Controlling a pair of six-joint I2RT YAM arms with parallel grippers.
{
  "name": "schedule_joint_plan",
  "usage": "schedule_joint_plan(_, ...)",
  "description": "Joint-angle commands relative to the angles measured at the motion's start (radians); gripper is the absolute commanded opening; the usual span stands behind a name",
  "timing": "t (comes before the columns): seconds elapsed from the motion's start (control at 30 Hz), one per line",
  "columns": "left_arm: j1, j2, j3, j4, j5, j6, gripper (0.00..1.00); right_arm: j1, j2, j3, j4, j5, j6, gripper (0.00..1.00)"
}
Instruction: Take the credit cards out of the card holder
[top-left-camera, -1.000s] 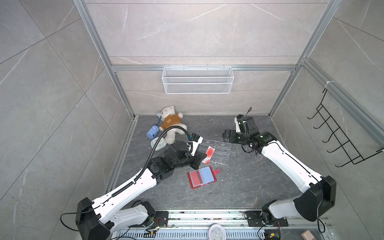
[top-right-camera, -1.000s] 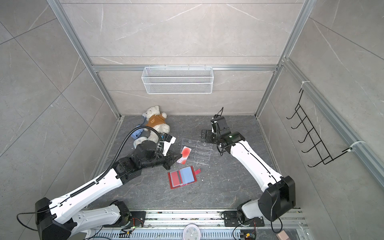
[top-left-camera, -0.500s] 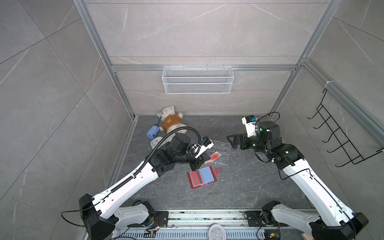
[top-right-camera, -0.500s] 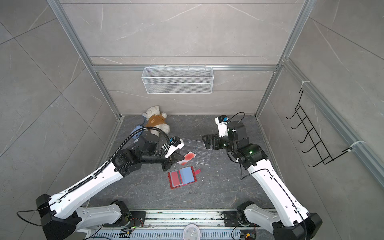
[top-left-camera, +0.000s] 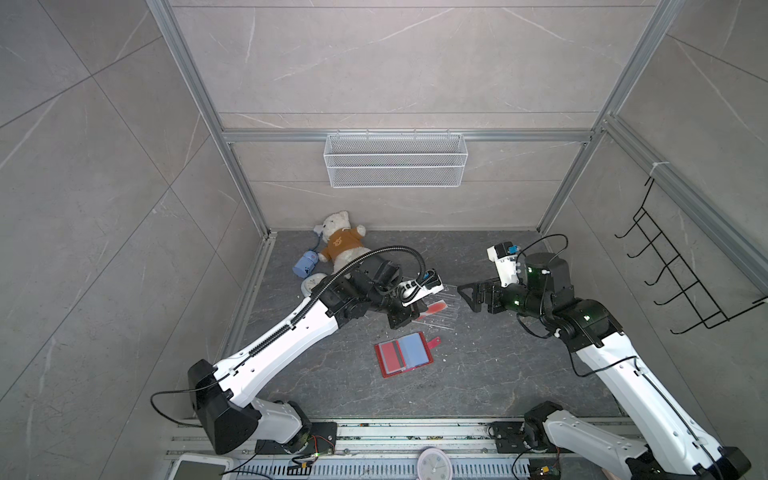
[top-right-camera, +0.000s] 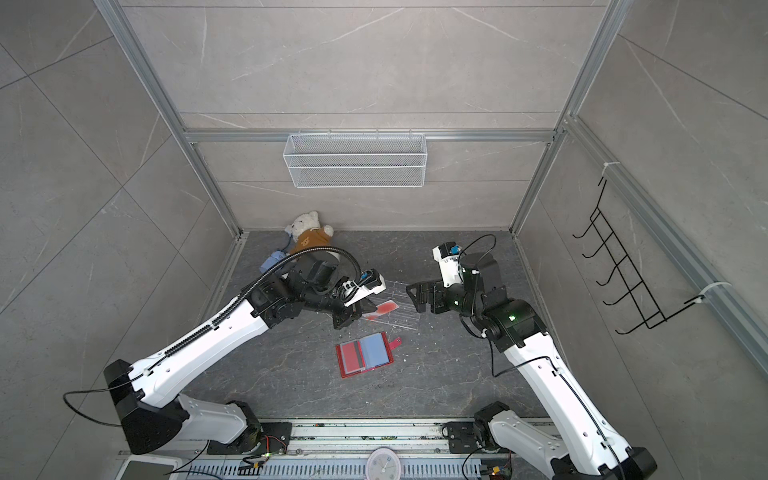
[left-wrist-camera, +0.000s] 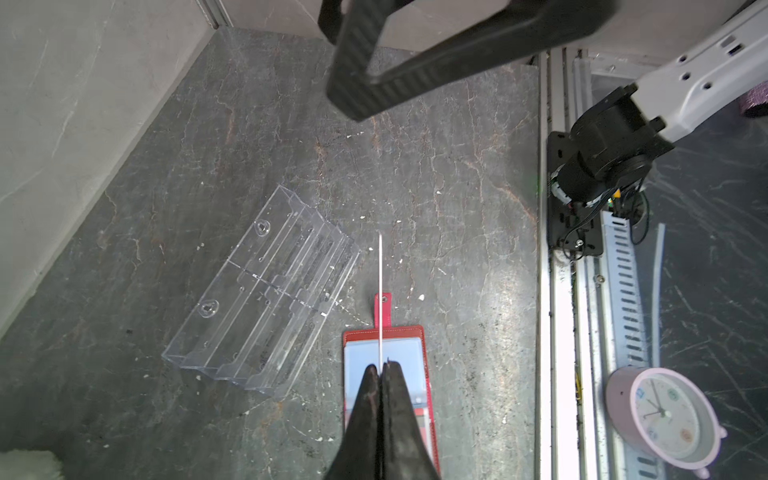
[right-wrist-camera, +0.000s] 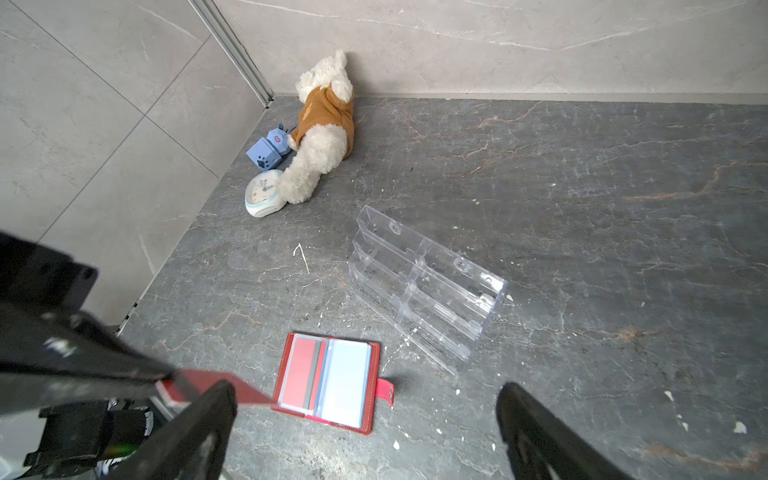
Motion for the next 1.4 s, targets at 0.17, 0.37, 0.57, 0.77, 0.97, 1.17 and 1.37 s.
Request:
schedule_joint_plan(0.17,0.033,0.205,0.214,-0.169,-0.017,0.222,0.0,-0.003,-0.089,-0.021,-0.106,-0.035,0.004,1.0)
schedule_joint_plan(0.37,0.055,0.357,0.364,-0.219,-0.036,0.319,0.0,-0.003,-0.098,-0.016,-0.146,-0.034,0.004,1.0)
schedule_joint_plan(0.57,0.081,0.506,0.517,-0.245,-0.022,0.393,0.0,-0.003,-0.124,-0.024,-0.172,-0.041,0.007,1.0)
schedule_joint_plan(0.77,0.094,0.668,0.701,-0.289,-0.011,0.454,0.0,-0.003,-0.155,-0.036,-0.21,-0.025,0.014,1.0)
schedule_joint_plan(0.97,0.102,0.801,0.866,-0.309,-0.01,0.477,0.0,-0.003,-0.167,-0.045,-0.227,-0.018,0.02,1.0)
schedule_joint_plan(1.17,0.103,0.865,0.916,-0.282,-0.005,0.487,0.0,-0.003,-0.138,-0.053,-0.218,-0.029,0.01,1.0)
schedule_joint_plan(1.37,0.103,0.892,0.932,-0.259,0.01,0.489,0.0,-0.003,-0.106,-0.06,-0.204,-0.036,-0.003,1.0)
